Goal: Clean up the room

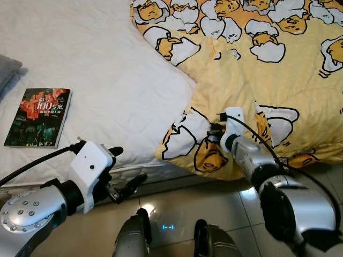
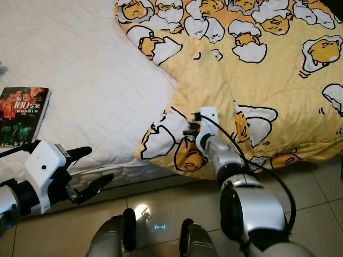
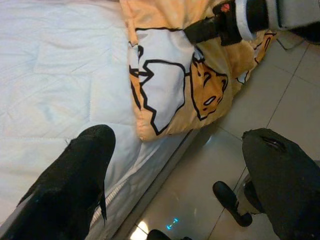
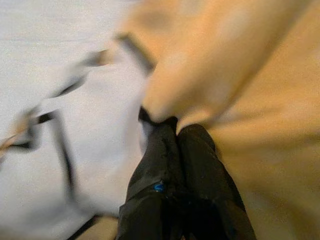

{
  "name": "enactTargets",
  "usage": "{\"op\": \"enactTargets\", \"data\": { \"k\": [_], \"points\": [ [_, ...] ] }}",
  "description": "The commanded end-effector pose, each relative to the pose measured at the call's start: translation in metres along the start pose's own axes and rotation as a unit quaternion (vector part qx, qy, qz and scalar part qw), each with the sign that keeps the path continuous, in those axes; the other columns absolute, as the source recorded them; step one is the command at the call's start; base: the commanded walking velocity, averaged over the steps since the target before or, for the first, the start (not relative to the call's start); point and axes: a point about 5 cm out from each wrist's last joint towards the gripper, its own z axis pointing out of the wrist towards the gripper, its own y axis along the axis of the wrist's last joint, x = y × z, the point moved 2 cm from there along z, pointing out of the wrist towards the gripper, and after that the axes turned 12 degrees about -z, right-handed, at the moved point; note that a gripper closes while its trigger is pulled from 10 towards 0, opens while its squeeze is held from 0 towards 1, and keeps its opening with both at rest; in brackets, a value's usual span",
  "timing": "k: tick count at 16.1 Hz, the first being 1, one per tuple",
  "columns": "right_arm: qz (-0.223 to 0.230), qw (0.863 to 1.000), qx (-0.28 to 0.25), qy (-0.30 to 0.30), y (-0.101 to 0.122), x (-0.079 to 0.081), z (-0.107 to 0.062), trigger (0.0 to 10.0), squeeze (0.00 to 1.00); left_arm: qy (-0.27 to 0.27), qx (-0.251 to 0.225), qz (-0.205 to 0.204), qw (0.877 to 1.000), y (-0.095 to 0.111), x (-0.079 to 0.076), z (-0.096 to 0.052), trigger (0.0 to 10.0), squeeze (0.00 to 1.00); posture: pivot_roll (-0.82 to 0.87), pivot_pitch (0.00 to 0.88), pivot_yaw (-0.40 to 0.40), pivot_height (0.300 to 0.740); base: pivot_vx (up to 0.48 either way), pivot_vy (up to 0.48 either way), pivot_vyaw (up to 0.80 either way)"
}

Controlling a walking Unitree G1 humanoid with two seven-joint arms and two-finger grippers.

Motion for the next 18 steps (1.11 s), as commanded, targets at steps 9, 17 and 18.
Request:
{"op": "enactTargets", "data": {
  "k": [9,17,18],
  "points": [
    [-0.124,0.914,0.053,0.384,-0.076,0.057,-0.050,0.0,0.00,-0.018,-0.002,0.002,1.000,0.000,-0.001,0.011,10.0,0.00,0.23,0.237,0.019,0.740,0.000,0.000,0.00],
    [-0.117,0.988,0.008,0.097,-0.036,0.030,-0.011,10.0,1.00,-0.020,-0.007,-0.004,1.000,-0.006,-0.002,0.022,10.0,0.00,0.22,0.210,0.019,0.740,0.000,0.000,0.00],
    [-0.106,0.992,0.003,0.069,-0.031,0.024,-0.010,10.0,1.00,-0.018,-0.008,-0.005,1.000,-0.006,-0.001,0.023,10.0,0.00,0.22,0.197,0.014,0.740,0.000,0.000,0.00]
  ]
}}
